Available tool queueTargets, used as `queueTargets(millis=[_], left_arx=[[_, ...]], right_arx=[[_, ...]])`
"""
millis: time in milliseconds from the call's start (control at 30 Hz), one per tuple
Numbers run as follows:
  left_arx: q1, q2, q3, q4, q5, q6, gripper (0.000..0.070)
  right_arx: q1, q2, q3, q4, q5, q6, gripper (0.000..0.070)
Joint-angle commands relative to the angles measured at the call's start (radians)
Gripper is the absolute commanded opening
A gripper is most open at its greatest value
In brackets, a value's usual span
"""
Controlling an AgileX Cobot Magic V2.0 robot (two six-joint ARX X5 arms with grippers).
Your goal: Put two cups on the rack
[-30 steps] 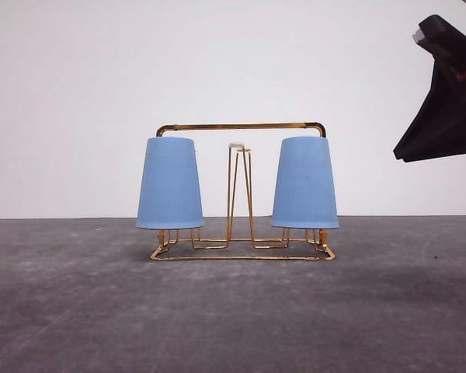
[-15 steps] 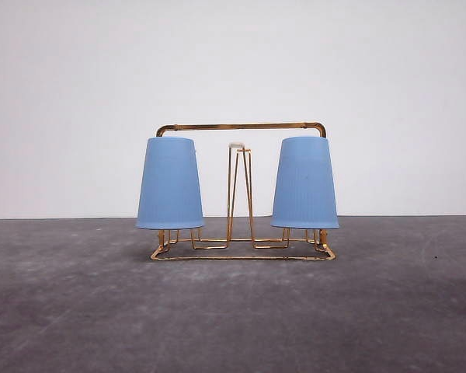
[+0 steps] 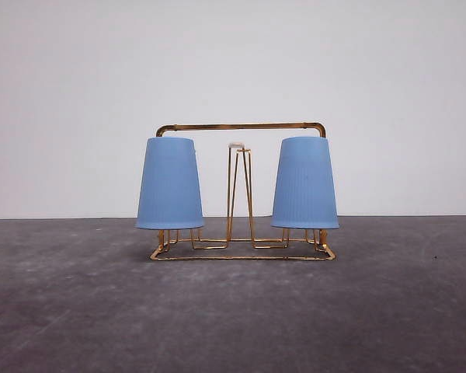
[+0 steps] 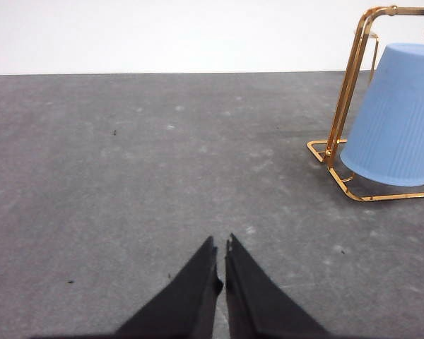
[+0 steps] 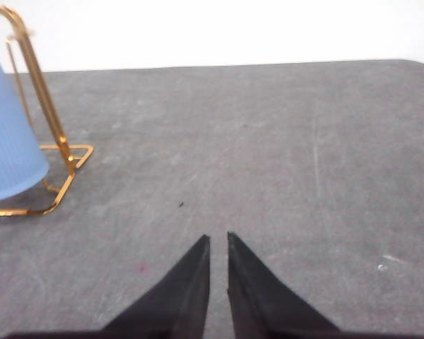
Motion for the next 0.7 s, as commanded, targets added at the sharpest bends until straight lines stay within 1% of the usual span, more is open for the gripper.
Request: queueTargets(millis=[0,100,667], left_arx=[[0.0,-0.002,-0.014,0.01,0.0,0.007,0.0],[0.0,-0.002,-0.014,0.01,0.0,0.007,0.0],[0.0,-0.002,-0.014,0.01,0.0,0.007,0.0]], right_arx=[[-0.014,-0.002,-0.003,0.007,-0.001,-0.004,0.0044],[-0.028,-0.002,-0.003,0.011,0.001,0.0,0.0044],[-0.028,-0.002,-0.003,0.016,0.001,0.0,0.0044]])
